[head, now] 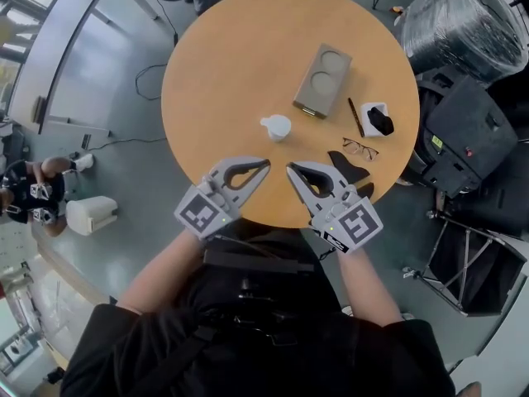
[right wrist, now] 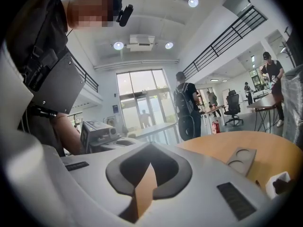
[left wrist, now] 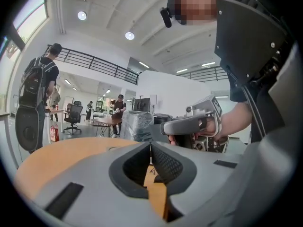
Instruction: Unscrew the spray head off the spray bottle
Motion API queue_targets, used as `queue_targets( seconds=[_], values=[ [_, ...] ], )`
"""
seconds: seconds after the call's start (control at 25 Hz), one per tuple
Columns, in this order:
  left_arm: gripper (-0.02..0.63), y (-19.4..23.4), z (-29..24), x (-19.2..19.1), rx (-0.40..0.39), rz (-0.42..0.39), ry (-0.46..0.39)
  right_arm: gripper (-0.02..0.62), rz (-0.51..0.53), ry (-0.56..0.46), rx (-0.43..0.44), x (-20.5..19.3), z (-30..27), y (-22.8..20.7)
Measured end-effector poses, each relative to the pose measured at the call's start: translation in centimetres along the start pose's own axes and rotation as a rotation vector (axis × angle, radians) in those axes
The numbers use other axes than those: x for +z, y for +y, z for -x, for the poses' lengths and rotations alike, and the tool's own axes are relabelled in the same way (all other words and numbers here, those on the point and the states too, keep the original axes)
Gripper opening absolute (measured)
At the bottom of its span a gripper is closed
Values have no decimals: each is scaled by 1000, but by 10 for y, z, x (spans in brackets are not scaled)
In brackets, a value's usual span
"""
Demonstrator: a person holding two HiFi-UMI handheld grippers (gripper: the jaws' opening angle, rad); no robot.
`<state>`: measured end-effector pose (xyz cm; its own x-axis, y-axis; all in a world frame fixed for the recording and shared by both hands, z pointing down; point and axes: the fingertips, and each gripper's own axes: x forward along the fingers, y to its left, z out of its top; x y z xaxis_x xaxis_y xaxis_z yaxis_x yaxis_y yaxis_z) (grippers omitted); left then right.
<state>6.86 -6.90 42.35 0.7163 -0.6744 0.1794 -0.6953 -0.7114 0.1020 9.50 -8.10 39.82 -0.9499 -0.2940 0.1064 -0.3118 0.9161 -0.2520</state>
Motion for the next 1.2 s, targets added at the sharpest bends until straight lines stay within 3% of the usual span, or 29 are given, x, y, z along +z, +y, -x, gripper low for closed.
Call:
queue_targets(
  seconds=[0.28, 0.72, 1.2],
  values=[
    [12, 37, -20, -56, 45, -11, 40, 0, -38, 3, -18, -37, -21, -29],
    [44, 79, -58, -155, 57, 25, 60, 0, -78, 18, -101, -130, -59, -84],
    [67, 117, -80, -265, 186, 50, 103, 0, -120, 53, -125, -223, -68, -116]
  ],
)
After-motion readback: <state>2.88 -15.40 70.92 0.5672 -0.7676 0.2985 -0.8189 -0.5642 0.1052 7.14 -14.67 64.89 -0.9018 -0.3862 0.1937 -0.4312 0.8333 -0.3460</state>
